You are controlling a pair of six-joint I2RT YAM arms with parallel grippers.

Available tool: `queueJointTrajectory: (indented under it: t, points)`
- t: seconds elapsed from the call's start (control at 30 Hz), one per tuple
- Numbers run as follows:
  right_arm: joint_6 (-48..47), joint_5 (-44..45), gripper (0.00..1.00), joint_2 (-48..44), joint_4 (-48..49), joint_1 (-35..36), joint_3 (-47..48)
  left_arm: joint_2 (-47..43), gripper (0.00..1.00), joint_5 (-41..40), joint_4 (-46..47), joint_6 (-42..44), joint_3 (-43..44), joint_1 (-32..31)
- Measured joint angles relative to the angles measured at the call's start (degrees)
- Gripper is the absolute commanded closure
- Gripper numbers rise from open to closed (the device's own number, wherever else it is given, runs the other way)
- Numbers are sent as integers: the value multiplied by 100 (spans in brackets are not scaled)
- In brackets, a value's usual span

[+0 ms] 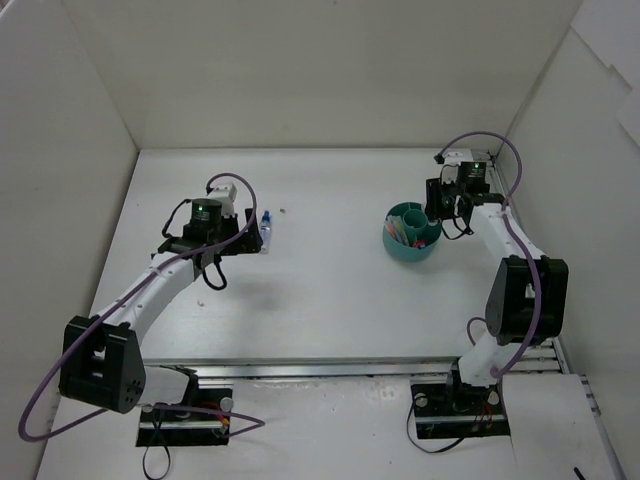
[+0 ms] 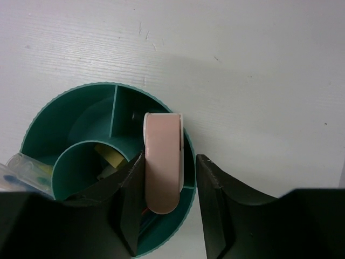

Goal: Sort the stationery into containers
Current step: Place the stapler in the storage box.

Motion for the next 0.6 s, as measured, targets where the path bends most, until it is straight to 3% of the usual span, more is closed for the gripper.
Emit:
queueJointTrajectory:
  t: [0.07,0.1,0.2,0.27,0.3,0.33,0.4,0.53,0.6]
  points:
    - [-26,-2,54,-35,-4,-15,-31,190,0,42,22,46,107,0]
    - [-46,7,46,-63,-9,-22,-46,273,0,59,37,70,162,0]
    - [-107,-11,46,-160,-33,-37,-52,520,0,144,103,129,337,0]
    - [-129,-63,58,-205,-42,-37,-52,667,0,188,142,164,448,0]
    - [-131,-103,75,-221,-42,-37,-52,739,0,199,146,179,514,0]
    - [-162,-138,83,-227,-44,-35,-52,828,0,219,162,197,586,0]
    - [-170,-260,90,-236,-50,-31,-52,1010,0,286,181,234,726,13]
    - [-214,-396,90,-236,-55,-31,-52,1241,0,393,210,260,844,44]
    - [-256,-457,95,-236,-61,-37,-52,1290,0,428,205,271,844,44]
